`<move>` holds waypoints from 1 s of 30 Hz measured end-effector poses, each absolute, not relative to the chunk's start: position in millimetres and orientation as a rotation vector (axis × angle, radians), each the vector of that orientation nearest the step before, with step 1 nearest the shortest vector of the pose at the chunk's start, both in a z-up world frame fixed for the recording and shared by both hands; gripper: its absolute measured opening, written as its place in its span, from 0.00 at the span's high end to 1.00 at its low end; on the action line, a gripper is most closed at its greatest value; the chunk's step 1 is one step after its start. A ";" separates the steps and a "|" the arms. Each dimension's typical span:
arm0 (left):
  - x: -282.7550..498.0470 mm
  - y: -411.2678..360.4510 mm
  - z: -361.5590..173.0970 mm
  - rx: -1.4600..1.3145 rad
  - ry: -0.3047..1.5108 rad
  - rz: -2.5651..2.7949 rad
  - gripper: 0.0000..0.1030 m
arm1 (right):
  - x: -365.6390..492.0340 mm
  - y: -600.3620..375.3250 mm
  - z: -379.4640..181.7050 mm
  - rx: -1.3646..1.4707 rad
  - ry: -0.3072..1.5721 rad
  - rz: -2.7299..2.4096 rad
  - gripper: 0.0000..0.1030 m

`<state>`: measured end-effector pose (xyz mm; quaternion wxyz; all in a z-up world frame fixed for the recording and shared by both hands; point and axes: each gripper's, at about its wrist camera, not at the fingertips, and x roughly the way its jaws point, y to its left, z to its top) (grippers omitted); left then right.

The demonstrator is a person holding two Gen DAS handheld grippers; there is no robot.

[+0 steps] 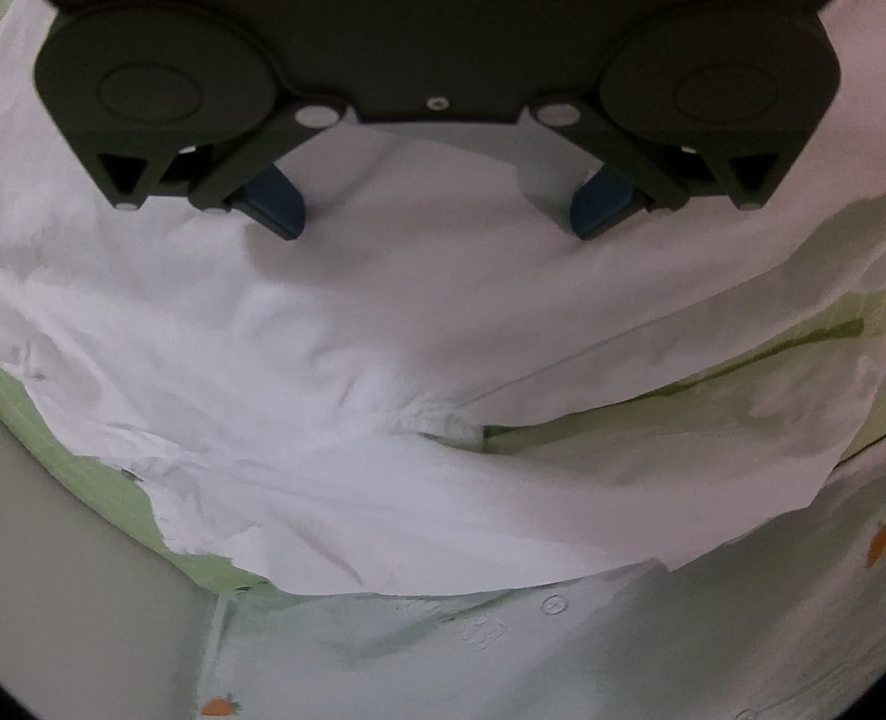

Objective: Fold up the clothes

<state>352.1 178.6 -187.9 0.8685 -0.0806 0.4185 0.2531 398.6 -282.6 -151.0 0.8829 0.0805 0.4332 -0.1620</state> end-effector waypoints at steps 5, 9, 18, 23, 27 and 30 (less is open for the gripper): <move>358.0 172.8 -188.9 -0.214 0.880 0.601 0.87 | 398.3 -282.1 -150.6 0.156 0.900 -0.320 0.00; 341.9 175.1 -175.0 -0.332 0.849 0.575 0.80 | 402.5 -286.2 -148.5 0.144 0.923 -0.296 0.00; 332.4 152.3 -158.0 -0.508 0.845 0.337 0.41 | 423.0 -313.8 -125.3 0.106 0.768 -0.402 0.00; 374.2 105.7 -163.8 -0.447 0.938 0.153 0.40 | 446.4 -352.1 -140.3 0.122 0.776 -0.541 0.00; 407.5 67.0 -168.5 -0.384 0.984 0.039 0.40 | 454.2 -375.0 -151.7 0.100 0.804 -0.571 0.00; 432.0 45.7 -168.8 -0.361 0.989 -0.001 0.40 | 446.6 -378.8 -142.3 0.093 0.780 -0.564 0.00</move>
